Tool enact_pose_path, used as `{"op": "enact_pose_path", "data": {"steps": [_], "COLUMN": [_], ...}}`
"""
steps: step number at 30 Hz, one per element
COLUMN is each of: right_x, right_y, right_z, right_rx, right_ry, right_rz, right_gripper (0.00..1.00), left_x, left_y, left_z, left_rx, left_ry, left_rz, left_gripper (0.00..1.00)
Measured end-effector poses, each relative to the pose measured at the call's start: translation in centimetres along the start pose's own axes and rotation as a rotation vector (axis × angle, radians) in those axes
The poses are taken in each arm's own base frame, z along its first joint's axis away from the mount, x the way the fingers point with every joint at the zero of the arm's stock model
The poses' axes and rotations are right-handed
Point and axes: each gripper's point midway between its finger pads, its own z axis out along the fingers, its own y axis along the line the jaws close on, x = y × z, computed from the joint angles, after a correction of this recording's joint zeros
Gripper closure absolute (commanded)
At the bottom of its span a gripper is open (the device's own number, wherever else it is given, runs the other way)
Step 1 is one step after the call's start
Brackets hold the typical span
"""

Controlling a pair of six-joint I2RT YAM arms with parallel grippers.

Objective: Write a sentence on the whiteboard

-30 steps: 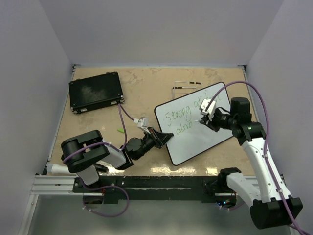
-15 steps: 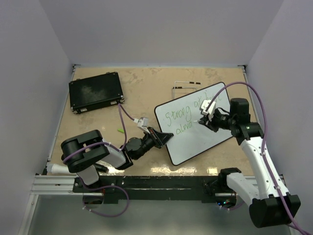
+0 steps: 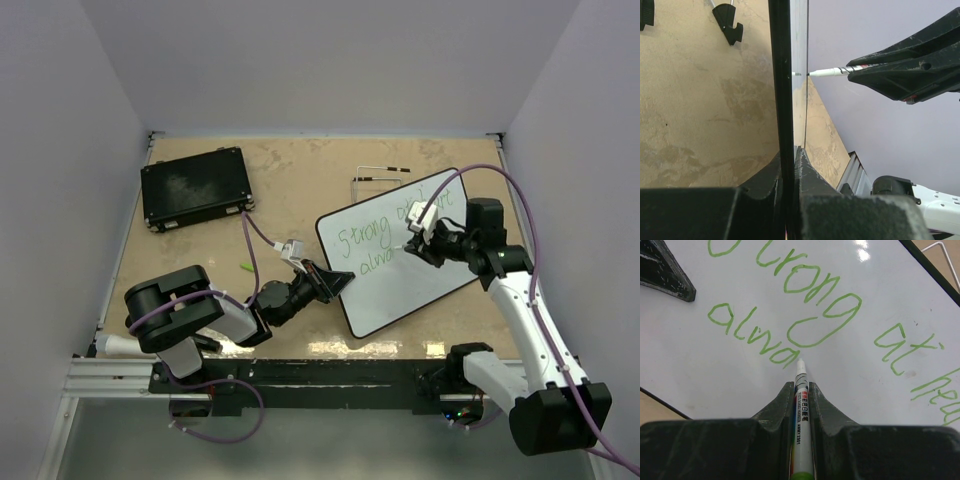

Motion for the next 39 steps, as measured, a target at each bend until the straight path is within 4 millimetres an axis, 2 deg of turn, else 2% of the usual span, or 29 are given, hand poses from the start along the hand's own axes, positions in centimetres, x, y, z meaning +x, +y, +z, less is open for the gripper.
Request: {"op": "enact_pose_path", "data": {"steps": [24, 39], "right_x": [0.7, 1.7], "right_y": [-0.4, 0.4], "right_z": [0.4, 0.1], "right_rx": [0.015, -0.019], "right_ry": [0.021, 0.057], "right_rz": [0.002, -0.013], "right_gripper": [1.00, 1.00], "left_x": [0.0, -0.1], "left_y": [0.0, 0.1], "left_z": [0.0, 0.0], "left_rx": [0.000, -0.001], "left_ry": [0.001, 0.000], "left_rz": [-0.001, -0.003], "left_gripper": [1.00, 1.00]}}
